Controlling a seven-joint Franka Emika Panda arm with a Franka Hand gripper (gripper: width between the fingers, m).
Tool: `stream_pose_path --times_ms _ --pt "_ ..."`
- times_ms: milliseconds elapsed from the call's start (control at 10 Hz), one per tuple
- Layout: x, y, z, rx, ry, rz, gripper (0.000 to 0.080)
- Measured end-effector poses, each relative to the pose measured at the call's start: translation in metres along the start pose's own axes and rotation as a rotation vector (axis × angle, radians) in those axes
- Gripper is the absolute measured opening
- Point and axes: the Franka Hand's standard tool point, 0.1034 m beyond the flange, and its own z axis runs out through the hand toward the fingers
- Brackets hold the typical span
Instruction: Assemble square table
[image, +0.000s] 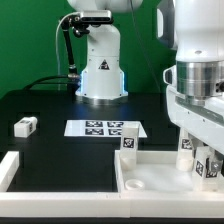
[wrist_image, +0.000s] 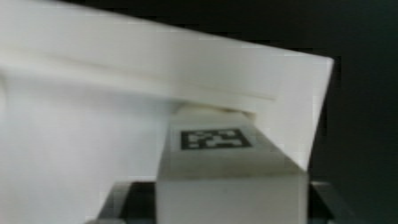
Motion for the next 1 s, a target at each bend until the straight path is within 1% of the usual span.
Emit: stream_pose_path --times_ms 100,200,400,500,600,700,800,1000 --pt "0.002 -0.001 0.0 0.045 -0.03 0.154 0.0291" --pt "0.001 -0.001 0.0 0.049 -0.04 0.188 0.0291" --pt "0.001 -0.001 0.001 0.048 -0.038 0.143 0.0302" --pt "0.0 -0.001 0.001 0.048 -0.031 0.093 0.0487" --pt "-0.008 0.0 0.001 0.046 0.0 -0.16 0.0611" --pt "-0.015 0.0 -0.001 0.036 0.013 -0.358 0.0611" --pt "-0.019 0.002 -0.001 0.03 0.01 -0.451 0.0642" --pt "-0.018 0.002 -0.001 0.027 0.014 -0.608 0.0647"
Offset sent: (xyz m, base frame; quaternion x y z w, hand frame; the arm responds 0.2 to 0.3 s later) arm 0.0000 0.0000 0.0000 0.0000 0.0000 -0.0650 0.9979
